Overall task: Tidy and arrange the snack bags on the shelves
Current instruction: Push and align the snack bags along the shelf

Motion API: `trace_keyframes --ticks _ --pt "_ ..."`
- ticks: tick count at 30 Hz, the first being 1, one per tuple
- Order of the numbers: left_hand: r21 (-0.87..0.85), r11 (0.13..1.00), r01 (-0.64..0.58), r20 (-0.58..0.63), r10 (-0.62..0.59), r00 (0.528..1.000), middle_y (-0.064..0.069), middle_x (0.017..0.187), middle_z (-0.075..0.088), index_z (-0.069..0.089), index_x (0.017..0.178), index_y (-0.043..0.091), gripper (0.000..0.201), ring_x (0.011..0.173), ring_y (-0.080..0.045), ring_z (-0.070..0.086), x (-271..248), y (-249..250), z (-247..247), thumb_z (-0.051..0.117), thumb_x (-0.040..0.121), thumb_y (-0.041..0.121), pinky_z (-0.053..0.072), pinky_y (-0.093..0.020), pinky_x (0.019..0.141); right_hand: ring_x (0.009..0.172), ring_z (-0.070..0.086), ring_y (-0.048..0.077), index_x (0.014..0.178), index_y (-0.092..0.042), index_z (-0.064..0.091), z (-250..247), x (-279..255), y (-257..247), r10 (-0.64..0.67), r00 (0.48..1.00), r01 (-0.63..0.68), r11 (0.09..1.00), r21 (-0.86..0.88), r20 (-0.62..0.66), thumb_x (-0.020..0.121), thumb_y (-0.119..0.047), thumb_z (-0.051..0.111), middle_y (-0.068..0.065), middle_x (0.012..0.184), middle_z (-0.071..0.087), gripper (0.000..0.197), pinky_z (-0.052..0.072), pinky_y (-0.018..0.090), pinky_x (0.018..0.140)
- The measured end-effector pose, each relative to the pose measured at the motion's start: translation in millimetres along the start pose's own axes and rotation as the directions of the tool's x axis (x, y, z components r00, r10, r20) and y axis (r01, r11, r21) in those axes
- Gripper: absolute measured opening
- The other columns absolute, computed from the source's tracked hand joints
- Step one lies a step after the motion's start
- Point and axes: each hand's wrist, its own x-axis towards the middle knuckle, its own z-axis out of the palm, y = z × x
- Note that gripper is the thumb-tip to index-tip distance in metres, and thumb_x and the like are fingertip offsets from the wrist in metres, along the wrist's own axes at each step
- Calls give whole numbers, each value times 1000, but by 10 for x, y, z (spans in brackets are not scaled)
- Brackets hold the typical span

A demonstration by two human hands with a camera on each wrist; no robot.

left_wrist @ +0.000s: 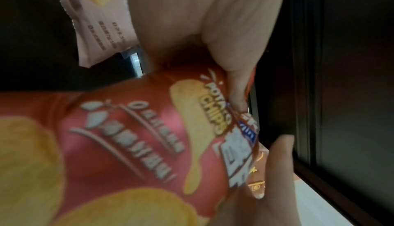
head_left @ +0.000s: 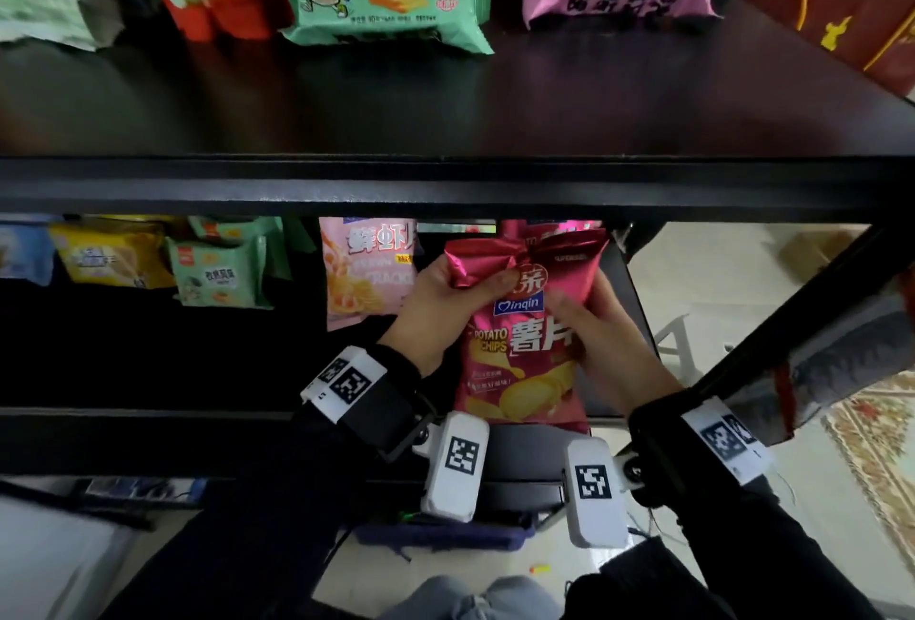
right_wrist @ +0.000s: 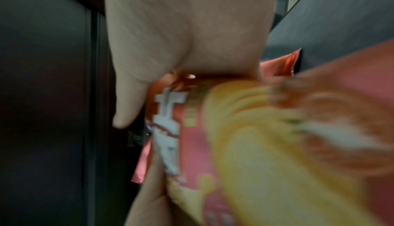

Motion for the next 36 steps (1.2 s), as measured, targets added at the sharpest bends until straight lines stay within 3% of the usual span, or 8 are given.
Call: trace_keyframes --ticks 4,13,17,20,22,24,31,36 --pt "-52 996 69 48 -66 997 -8 107 72 62 109 16 53 99 -25 70 -41 19 8 79 62 32 56 -39 86 103 66 36 104 -22 66 75 10 -80 -8 988 16 999 49 -152 74 -27 70 15 111 70 30 54 51 87" --pt "-272 961 50 -109 -82 991 -5 87 76 67 93 15 8 80 -20 73 -21 88 -43 68 85 17 58 -34 68 96 71 22 115 -27 53 138 -65 -12 119 993 -115 981 -158 18 64 -33 78 1 107 73 57 58 33 73" --pt "-321 931 176 20 -180 984 -13 119 68 56 130 11 57 104 -25 67 -88 159 -56 60 85 47 53 -41 88 87 73 20 109 -30 59 77 -156 -25 81 996 -84 975 -205 -23 57 -28 82 -1 101 75 57 58 29 64" --pt "-611 579 541 325 -439 837 -18 147 41 35 147 4 68 92 -2 64 -228 216 -276 30 97 50 41 -10 96 84 72 13 109 -26 59 28 -193 -147 -30 999 18 969 -246 -43 50 -20 83 -6 95 75 64 57 25 64" --pt "-401 684 609 355 -497 792 -23 148 38 33 147 1 67 98 6 58 -272 268 -274 27 94 42 23 -7 106 90 70 11 114 -12 59 44 -223 -237 -54 998 54 948 -313 6 47 -15 84 -3 99 74 72 56 21 73" --pt "-153 829 539 396 -448 802 -11 133 60 58 132 25 55 115 -15 61 -316 280 -247 38 88 51 37 -49 108 103 66 10 119 -12 57 80 -278 -301 -49 993 85 922 -378 103 52 -7 81 2 118 68 72 54 18 81" --pt "-113 893 435 452 -343 823 2 93 76 47 115 30 47 82 -16 73 -301 217 -305 60 73 13 59 -29 65 129 49 8 110 -29 72 124 -452 -241 -86 995 93 975 -200 43 81 26 41 1 146 45 69 51 32 97" --pt "-36 959 283 394 -246 885 3 99 75 47 111 35 69 93 -16 71 -361 119 -290 80 57 8 58 -28 70 105 68 22 128 -37 51 89 -419 -105 137 990 -138 990 -11 -39 84 -27 63 2 121 68 47 59 38 76"
